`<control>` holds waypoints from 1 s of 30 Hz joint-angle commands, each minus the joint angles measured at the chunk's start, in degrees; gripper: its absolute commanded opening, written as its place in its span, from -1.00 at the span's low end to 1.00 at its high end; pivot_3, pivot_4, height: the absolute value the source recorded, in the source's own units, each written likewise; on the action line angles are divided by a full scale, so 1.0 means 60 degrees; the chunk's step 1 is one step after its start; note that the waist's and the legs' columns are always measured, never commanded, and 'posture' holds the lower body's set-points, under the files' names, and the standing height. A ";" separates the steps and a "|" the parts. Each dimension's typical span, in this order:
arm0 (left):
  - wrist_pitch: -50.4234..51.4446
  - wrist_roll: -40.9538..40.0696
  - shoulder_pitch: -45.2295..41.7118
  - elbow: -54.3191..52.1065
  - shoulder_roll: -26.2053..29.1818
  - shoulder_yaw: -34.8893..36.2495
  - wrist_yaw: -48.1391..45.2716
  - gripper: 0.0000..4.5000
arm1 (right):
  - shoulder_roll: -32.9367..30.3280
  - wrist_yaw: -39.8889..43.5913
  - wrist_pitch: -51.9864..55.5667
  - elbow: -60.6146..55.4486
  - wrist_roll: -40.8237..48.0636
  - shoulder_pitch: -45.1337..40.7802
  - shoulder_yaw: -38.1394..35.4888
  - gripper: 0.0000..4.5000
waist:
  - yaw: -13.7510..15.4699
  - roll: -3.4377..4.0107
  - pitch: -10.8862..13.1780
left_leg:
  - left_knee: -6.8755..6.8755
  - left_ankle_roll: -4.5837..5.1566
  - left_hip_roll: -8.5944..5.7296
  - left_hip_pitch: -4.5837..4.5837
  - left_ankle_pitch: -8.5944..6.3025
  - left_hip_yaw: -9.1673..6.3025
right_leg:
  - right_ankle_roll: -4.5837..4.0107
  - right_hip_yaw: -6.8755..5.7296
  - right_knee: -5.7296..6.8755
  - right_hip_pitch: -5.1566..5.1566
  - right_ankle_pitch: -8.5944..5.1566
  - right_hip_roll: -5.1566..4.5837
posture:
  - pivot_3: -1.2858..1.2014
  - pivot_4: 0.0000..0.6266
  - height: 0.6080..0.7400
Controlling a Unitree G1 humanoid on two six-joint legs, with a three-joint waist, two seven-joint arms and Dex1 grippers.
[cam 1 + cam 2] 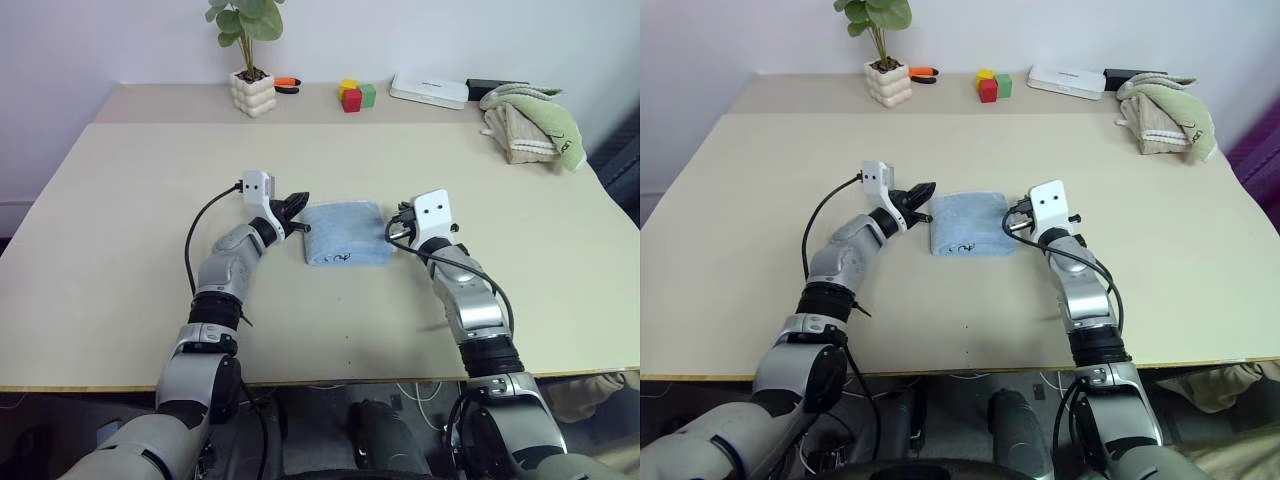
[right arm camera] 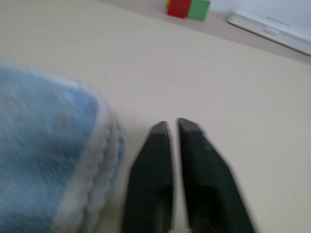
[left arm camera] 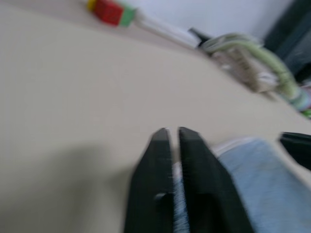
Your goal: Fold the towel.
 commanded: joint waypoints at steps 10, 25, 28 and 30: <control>0.1118 -0.1063 0.0154 -0.1211 0.2575 0.0042 -0.3845 0.93 | -0.1239 0.1523 0.7869 -0.1169 0.6521 -0.1446 -0.3993 0.93 | -0.0042 0.0007 0.0005 | -0.0013 0.0002 0.0009 0.0002 -0.0001 0.0001 | -0.0003 -0.0001 0.0001 -0.0007 -0.0001 0.0005 | 0.03 -0.52 1.00; 0.3184 -0.2910 0.2281 -0.4006 0.5683 0.0176 -0.7772 0.93 | -0.1381 0.1454 0.9897 -0.0358 0.6821 -0.1298 -0.3032 0.93 | -0.0054 0.0015 0.0009 | -0.0015 0.0003 0.0014 -0.0004 -0.0002 0.0007 | -0.0009 0.0001 0.0002 -0.0020 -0.0004 0.0002 | 0.03 -0.52 1.00; 0.3363 -0.2975 0.2765 -0.4376 0.6000 0.0198 -0.7798 0.93 | -0.1382 0.1459 0.9825 -0.0074 0.6678 -0.1420 -0.2860 0.93 | -0.0059 0.0016 0.0009 | -0.0013 0.0003 0.0014 -0.0007 -0.0002 0.0008 | -0.0012 0.0001 0.0001 -0.0022 -0.0006 -0.0001 | 0.03 -0.52 1.00; 0.3281 -0.2977 0.2954 -0.4548 0.5948 0.0288 -0.7533 0.93 | -0.1339 0.1518 0.9866 0.0073 0.6689 -0.1468 -0.2848 0.93 | -0.0054 0.0017 0.0010 | -0.0015 0.0004 0.0015 -0.0007 -0.0002 0.0012 | -0.0012 0.0004 0.0001 -0.0025 -0.0006 -0.0001 | 0.03 -0.52 1.00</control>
